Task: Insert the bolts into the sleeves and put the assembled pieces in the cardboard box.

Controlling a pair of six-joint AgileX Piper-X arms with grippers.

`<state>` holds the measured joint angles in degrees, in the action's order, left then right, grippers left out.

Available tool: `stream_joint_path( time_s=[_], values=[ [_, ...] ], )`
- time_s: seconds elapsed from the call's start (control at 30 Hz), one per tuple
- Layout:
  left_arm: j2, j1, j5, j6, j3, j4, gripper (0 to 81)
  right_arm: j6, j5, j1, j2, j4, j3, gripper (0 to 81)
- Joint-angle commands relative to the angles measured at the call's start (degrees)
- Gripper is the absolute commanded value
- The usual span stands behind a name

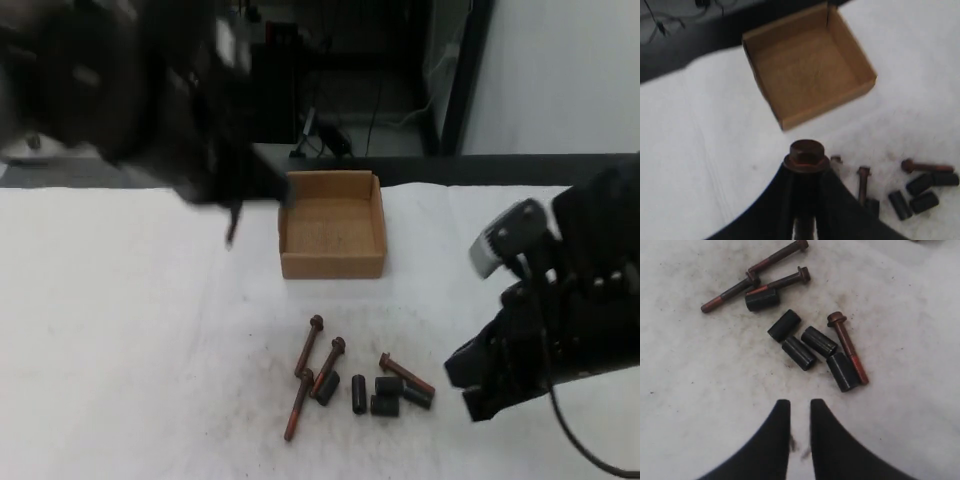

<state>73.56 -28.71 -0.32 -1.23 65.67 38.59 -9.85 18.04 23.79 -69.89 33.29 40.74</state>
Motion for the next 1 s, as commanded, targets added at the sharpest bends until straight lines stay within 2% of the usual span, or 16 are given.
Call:
stream_joint_path(
  time_s=[0.0,0.1,0.23,0.47,0.73,0.97],
  values=[
    [-6.79,0.4,-0.87,0.19,-1.55,-3.25,0.0,0.26,-2.13,1.58,-2.24,-0.62,2.33,19.9],
    [-13.51,0.89,-0.89,0.09,-7.0,-3.41,0.0,3.16,-5.29,3.78,-4.84,1.04,5.98,19.9],
    [-23.35,1.13,-0.72,-3.16,-20.76,-3.8,0.0,3.9,-6.18,6.65,-8.57,2.13,12.21,19.9],
    [-35.56,1.13,11.63,-5.29,-36.6,-13.28,0.0,3.9,-8.08,11.8,-18.11,8.81,21.12,19.9],
    [-37.4,1.13,11.55,-5.45,-37.77,-13.5,0.0,2.72,-8.77,13.17,-23.97,11.54,23.15,19.9],
    [-37.4,1.13,11.55,-4.99,-37.77,-13.5,0.0,-11.1,-9.19,11.54,-23.95,11.54,23.02,26.0]
  ],
)
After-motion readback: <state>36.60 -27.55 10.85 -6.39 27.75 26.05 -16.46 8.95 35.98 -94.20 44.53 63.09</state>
